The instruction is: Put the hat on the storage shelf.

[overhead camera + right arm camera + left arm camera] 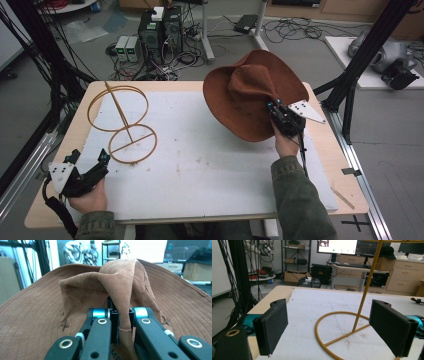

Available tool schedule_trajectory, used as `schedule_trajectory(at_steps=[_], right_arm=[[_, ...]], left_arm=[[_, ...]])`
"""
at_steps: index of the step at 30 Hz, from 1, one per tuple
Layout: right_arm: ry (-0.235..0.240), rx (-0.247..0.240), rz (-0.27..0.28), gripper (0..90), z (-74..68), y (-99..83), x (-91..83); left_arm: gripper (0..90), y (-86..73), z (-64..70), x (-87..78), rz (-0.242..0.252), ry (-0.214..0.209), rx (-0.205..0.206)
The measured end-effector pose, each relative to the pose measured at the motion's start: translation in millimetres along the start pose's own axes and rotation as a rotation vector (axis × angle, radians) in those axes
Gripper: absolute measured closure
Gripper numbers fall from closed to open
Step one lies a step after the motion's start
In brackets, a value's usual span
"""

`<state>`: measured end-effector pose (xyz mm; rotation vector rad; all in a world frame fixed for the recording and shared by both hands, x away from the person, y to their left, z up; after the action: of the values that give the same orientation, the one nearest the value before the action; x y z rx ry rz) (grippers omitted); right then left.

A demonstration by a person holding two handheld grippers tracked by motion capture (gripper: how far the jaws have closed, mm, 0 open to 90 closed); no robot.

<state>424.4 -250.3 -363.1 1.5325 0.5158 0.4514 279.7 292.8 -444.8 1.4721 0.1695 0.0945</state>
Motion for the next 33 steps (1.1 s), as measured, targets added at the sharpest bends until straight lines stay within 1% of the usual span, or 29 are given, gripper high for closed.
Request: schedule_trajectory(at_steps=[1, 3, 4, 6, 7, 8, 10, 12, 15, 17, 19, 22, 23, 24, 27, 29, 32, 33], right_arm=[[0.013, 0.003, 0.021, 88.8, -2.8, 3.8, 0.3], [0.021, 0.009, 0.038, 88.8, -6.1, 7.0, 0.3], [0.021, 0.009, 0.038, 88.8, -6.1, 7.0, 0.3], [0.029, 0.002, 0.057, 88.8, -9.2, 9.7, 0.5], [0.037, 0.003, 0.07, 88.7, -13.0, 11.8, 0.8], [0.037, 0.003, 0.07, 88.7, -13.0, 11.8, 0.8], [0.046, -0.001, 0.087, 88.7, -16.3, 13.9, 1.7], [0.062, 0.016, 0.105, 88.7, -20.6, 15.9, 2.5], [0.083, 0.022, 0.13, 88.7, -27.3, 19.4, 5.2], [0.103, 0.032, 0.145, 88.7, -35.1, 23.6, 8.2], [0.106, 0.025, 0.152, 88.7, -37.2, 25.2, 9.4], [0.121, 0.019, 0.164, 88.7, -45.3, 30.6, 13.1], [0.132, 0.014, 0.168, 88.7, -50.4, 34.5, 16.0], [0.132, 0.014, 0.168, 88.7, -50.4, 34.5, 16.0], [0.149, 0.015, 0.18, 88.7, -58.0, 39.3, 19.6], [0.166, 0.014, 0.191, 88.7, -66.0, 44.7, 22.8], [0.175, 0.012, 0.197, 88.7, -70.7, 49.1, 25.4], [0.183, 0.018, 0.2, 88.7, -73.6, 51.4, 26.7]], left_arm=[[15.7, 0.0, 0.0, 0.0, 0.001, 0.0, 0.0], [15.7, 0.1, -0.1, -0.1, 0.001, 0.0, 0.001], [15.7, 0.1, -0.1, -0.2, 0.001, 0.0, 0.001], [15.7, 0.0, -0.2, -0.3, 0.0, -0.001, 0.0], [15.7, 0.0, -0.3, -0.3, 0.001, 0.0, -0.001], [15.7, 0.0, -0.3, -0.4, -0.001, -0.001, -0.001], [15.7, -0.1, -0.3, -0.3, -0.001, -0.002, -0.002], [15.7, -0.2, -0.5, -0.5, -0.002, -0.002, 0.0], [15.7, -0.3, -0.6, -0.4, -0.002, -0.003, -0.001], [15.7, -0.6, -0.6, -0.1, -0.002, -0.005, -0.003], [15.7, -0.8, -0.7, 0.1, -0.003, -0.005, -0.005], [15.7, -0.7, -1.4, -0.1, -0.003, -0.004, -0.006], [15.7, -0.7, -1.6, -0.1, -0.003, -0.004, -0.007], [15.7, -0.7, -1.8, -0.1, -0.002, -0.004, -0.008], [15.7, -0.8, -2.5, -0.3, -0.004, -0.004, -0.01], [15.7, -1.0, -2.8, -0.1, -0.006, -0.004, -0.011], [15.7, -1.1, -2.8, -0.2, -0.007, -0.005, -0.012], [15.7, -1.2, -2.7, -0.1, -0.006, -0.005, -0.013]])
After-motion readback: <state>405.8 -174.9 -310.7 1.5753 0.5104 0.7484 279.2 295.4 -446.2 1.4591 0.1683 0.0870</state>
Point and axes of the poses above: each handheld gripper's, and its own axes: x roughly forward along the jaws, y roughly out of its top, z roughly to its right, the point moved 4 cm from there along x, roughly forward along the jaws, and after that the axes turned 10 degrees about y, right-handed, at the moved point
